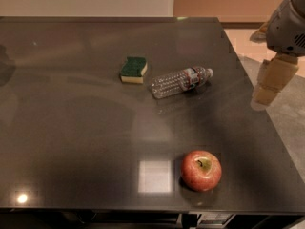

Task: Place water bottle upright

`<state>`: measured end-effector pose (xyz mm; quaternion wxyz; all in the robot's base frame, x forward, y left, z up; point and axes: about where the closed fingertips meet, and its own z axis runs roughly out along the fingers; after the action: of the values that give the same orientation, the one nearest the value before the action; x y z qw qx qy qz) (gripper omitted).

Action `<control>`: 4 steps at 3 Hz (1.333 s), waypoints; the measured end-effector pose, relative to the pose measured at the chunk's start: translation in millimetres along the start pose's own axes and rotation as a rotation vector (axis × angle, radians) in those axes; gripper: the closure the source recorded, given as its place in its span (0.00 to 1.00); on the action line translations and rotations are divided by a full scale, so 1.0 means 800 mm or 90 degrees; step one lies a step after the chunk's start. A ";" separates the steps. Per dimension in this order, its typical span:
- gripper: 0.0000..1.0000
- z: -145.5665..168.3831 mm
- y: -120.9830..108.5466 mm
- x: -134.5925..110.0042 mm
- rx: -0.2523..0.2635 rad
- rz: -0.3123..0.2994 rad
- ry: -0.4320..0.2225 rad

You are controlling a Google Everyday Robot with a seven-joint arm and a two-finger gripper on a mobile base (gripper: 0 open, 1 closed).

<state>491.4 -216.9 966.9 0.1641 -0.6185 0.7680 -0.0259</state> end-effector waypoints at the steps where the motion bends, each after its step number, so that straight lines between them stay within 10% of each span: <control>1: 0.00 0.016 -0.029 -0.005 -0.006 -0.012 -0.007; 2: 0.00 0.074 -0.100 -0.041 -0.036 -0.079 -0.023; 4: 0.00 0.151 -0.134 -0.090 -0.085 -0.165 -0.016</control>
Offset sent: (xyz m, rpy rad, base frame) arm 0.1691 0.0887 -0.0999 -0.0699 0.1609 0.3870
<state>639.7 -153.4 894.9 0.1272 -0.7221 0.6798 0.0121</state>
